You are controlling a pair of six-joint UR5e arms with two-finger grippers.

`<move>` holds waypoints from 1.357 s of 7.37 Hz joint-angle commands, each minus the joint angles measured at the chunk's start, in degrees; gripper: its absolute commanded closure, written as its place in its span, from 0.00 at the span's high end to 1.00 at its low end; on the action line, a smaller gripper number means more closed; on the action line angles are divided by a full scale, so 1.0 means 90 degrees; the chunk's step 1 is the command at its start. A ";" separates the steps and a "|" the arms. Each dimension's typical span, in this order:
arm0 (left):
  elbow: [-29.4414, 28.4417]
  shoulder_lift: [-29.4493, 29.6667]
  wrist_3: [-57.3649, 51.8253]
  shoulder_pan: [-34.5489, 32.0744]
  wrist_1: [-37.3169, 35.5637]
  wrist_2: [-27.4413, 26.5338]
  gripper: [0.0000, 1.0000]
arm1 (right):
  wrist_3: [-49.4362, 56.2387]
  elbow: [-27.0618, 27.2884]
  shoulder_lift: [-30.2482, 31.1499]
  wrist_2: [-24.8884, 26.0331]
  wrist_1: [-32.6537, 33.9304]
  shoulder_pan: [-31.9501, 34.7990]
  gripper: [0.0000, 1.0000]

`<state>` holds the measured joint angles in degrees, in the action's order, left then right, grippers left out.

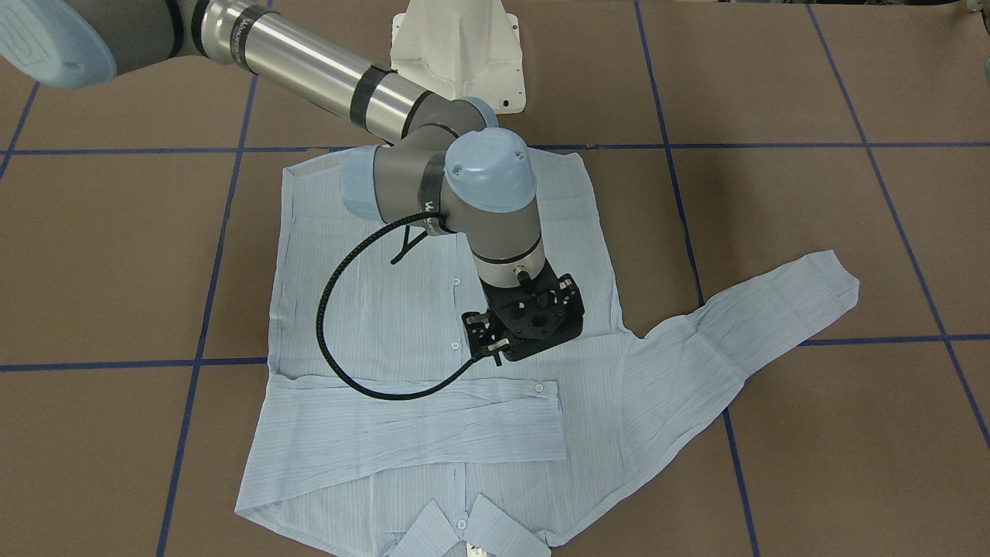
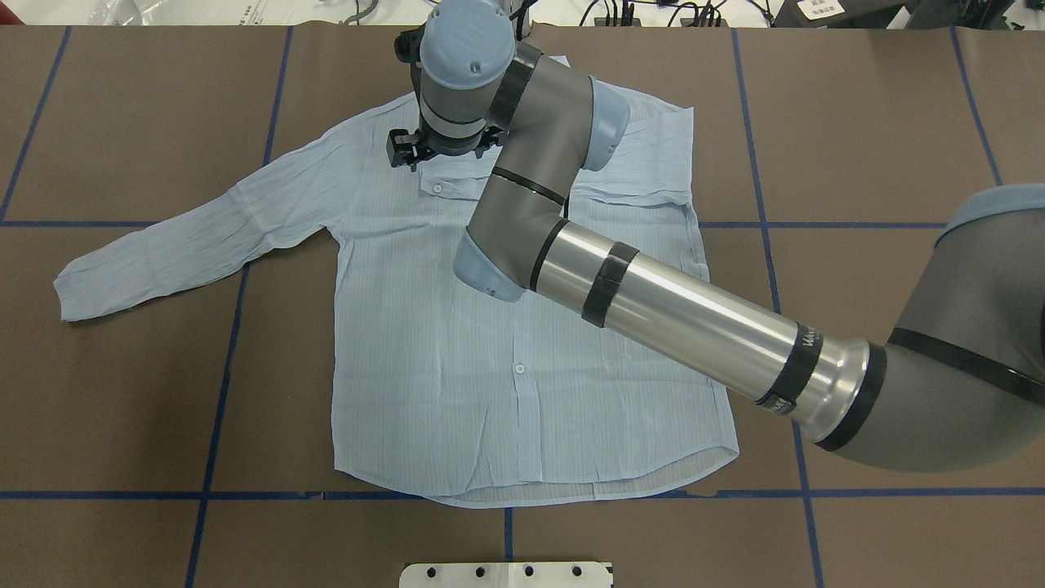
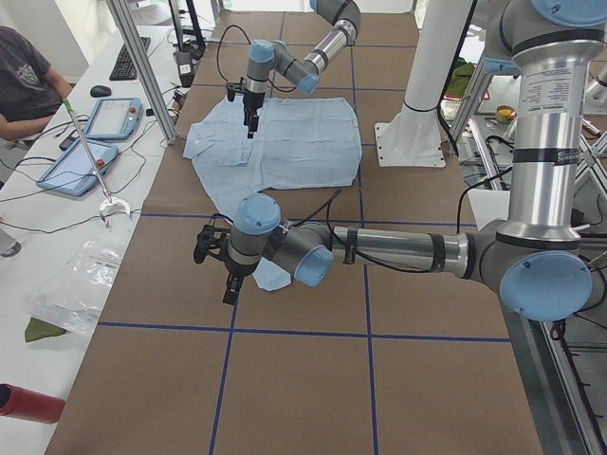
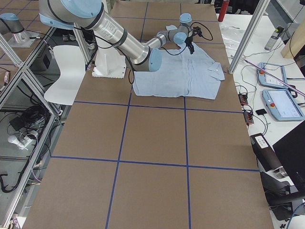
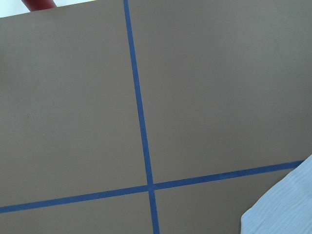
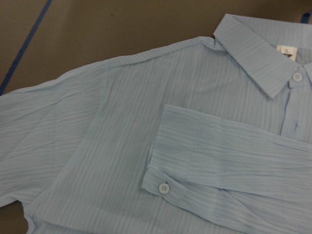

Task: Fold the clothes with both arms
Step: 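Release the sleeve and raise the right gripper back to the shirt's side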

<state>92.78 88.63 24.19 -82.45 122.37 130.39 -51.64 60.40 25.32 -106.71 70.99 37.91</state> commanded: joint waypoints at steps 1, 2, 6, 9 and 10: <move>0.0003 -0.0363 0.2107 0.0740 0.1300 -0.0102 1.00 | -0.0044 0.1127 0.0418 -0.0524 0.1501 0.0356 1.00; 0.0013 -0.0558 0.3064 0.1207 0.1857 -0.0460 0.99 | 0.0091 0.1663 0.0719 -0.0652 0.2155 0.0541 1.00; 0.0072 -0.0726 0.6086 0.3560 0.2360 -0.2617 0.96 | 0.2520 0.4018 0.2448 -0.1258 0.4443 0.1576 1.00; 0.0052 -0.0989 0.6092 0.3750 0.2341 -0.2982 0.91 | 0.2467 0.4353 0.3017 -0.1601 0.4457 0.1735 1.00; 0.0033 -0.0990 0.6072 0.3780 0.2322 -0.3003 0.87 | 0.2427 0.4373 0.3027 -0.1591 0.4466 0.1735 1.00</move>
<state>93.22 80.18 78.94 -48.90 143.43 104.15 -29.32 99.35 52.00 -120.91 111.08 53.41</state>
